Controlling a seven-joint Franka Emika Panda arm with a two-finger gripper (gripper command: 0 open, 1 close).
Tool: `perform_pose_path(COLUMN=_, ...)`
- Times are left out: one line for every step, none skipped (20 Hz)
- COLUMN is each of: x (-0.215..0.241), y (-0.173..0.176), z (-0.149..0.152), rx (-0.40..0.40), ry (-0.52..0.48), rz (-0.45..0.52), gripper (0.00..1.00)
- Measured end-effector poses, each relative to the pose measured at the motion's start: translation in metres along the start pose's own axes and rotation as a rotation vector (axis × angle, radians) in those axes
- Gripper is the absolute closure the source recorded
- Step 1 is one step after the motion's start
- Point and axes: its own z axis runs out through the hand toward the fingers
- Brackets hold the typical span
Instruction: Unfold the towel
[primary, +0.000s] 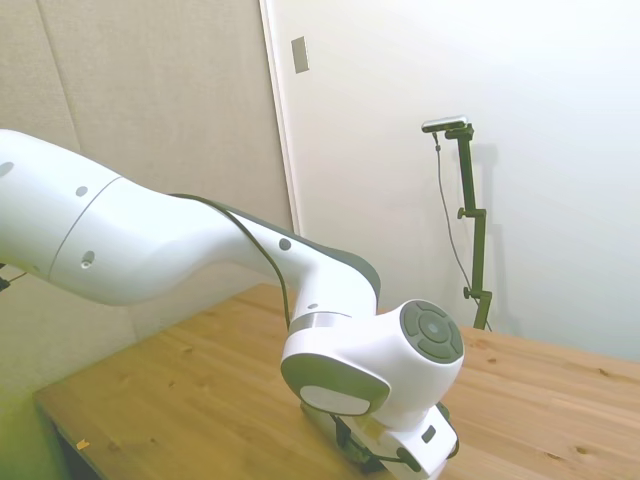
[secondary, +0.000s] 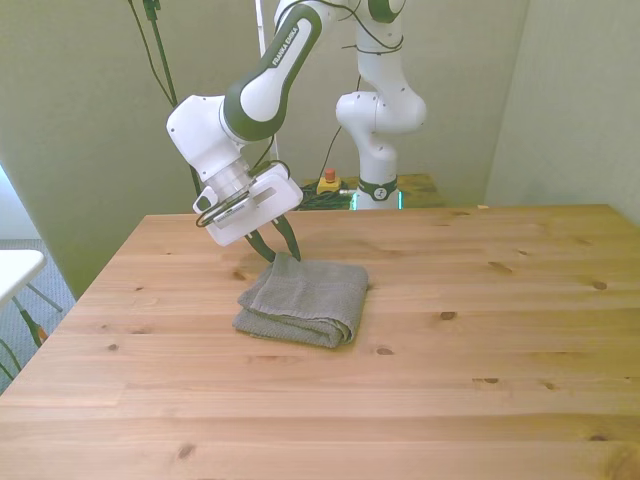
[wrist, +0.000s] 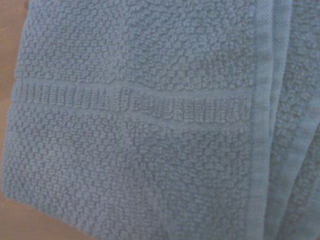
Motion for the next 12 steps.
perform_pose_path(x=0.0, y=0.0, z=0.0, rx=0.008, ry=0.001, rz=-0.003, gripper=1.0)
perform_pose_path(x=0.0, y=0.0, z=-0.001, rx=0.014, ry=0.003, rz=-0.009, gripper=1.0)
perform_pose_path(x=0.0, y=0.0, z=-0.002, rx=0.021, ry=0.006, rz=-0.014, gripper=1.0)
perform_pose_path(x=0.001, y=0.001, z=-0.003, rx=0.029, ry=0.008, rz=-0.017, gripper=1.0)
perform_pose_path(x=0.001, y=0.001, z=-0.004, rx=0.032, ry=0.01, rz=-0.018, gripper=1.0)
perform_pose_path(x=0.001, y=0.002, z=-0.004, rx=0.033, ry=0.012, rz=-0.018, gripper=1.0)
perform_pose_path(x=0.001, y=0.002, z=-0.005, rx=0.034, ry=0.013, rz=-0.019, gripper=1.0)
perform_pose_path(x=0.001, y=0.002, z=-0.005, rx=0.035, ry=0.014, rz=-0.02, gripper=1.0)
perform_pose_path(x=0.0, y=0.002, z=-0.006, rx=0.037, ry=0.014, rz=-0.021, gripper=1.0)
perform_pose_path(x=0.0, y=0.001, z=-0.008, rx=0.042, ry=0.015, rz=-0.024, gripper=1.0)
perform_pose_path(x=-0.001, y=0.0, z=-0.011, rx=0.048, ry=0.013, rz=-0.027, gripper=1.0)
perform_pose_path(x=-0.002, y=-0.003, z=-0.015, rx=0.059, ry=0.012, rz=-0.032, gripper=1.0)
